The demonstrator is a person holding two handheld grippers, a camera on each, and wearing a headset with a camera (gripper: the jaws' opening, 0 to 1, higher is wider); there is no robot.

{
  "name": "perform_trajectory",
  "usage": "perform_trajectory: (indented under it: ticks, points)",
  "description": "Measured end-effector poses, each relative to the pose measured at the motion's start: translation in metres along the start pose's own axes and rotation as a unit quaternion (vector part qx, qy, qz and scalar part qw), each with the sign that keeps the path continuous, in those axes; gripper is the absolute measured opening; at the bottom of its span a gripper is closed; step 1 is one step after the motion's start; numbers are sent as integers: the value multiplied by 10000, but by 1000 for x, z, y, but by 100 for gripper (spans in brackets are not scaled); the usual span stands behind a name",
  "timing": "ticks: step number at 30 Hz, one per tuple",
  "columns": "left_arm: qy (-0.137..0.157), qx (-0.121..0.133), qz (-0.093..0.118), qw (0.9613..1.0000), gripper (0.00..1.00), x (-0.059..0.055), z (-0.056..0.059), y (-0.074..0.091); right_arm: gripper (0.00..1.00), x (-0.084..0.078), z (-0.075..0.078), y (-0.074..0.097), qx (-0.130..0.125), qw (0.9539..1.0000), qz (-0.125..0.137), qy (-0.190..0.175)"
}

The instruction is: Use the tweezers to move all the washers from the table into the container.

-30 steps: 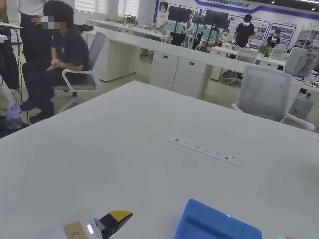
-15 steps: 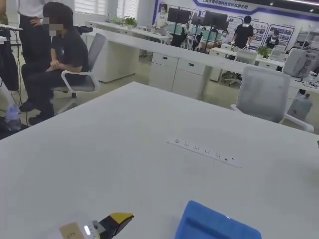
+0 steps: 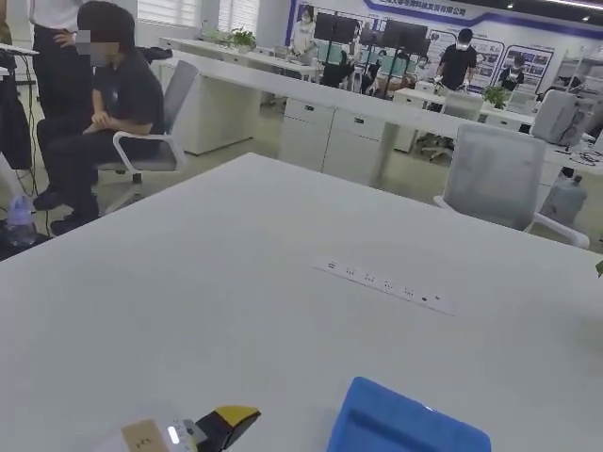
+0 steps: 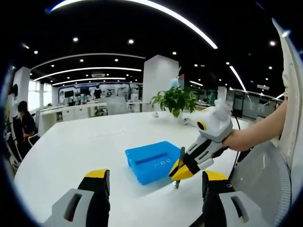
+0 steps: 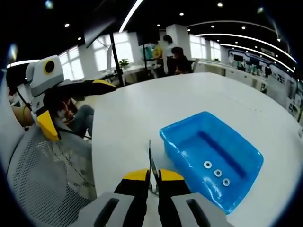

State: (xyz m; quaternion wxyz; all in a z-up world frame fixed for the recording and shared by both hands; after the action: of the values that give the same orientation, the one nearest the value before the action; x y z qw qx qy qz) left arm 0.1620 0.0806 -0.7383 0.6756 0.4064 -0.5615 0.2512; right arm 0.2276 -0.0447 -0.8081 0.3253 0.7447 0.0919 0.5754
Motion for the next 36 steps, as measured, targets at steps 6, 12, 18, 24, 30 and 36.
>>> perform_trajectory:
  ticks: [6, 12, 18, 24, 30, 36]
  points:
    - [-13, 22, -15, 10000, 80, 0, -1, 0, 3, 1, 1, -1, 1, 10000, -52, 3]
    - [-2, 39, -21, 10000, 79, -1, -2, 0, 3, 2, 10, 2, 9, 9994, 25, -354]
    - [-7, 35, -48, 10000, 79, -1, -2, 0, 3, 12, 14, 10, 1, 9983, 259, -519]
    - [-7, 38, -57, 10000, 79, -2, -2, 0, 3, 20, 15, 14, 3, 9975, 405, -586]
    - [3, 34, -62, 10000, 79, -2, -2, 0, 3, 28, 14, 18, 19, 9971, 504, -568]
    - [-12, 40, -59, 10000, 79, -2, -1, 0, 3, 36, 15, 21, 12, 9970, 577, -506]
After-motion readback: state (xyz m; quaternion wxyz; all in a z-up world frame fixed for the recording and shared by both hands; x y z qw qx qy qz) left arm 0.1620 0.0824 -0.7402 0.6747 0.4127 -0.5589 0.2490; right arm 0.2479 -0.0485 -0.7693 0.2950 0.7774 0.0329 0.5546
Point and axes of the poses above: the centre of the closed fingertips' face, and the gripper's own axes: y roughly backward along the fingers, z roughly to its right, x roughly out of its top, the point moved 5 cm from there along y, roughly backward along the fingers, and after that the axes turned 1 degree about z, right-handed, at the moved point
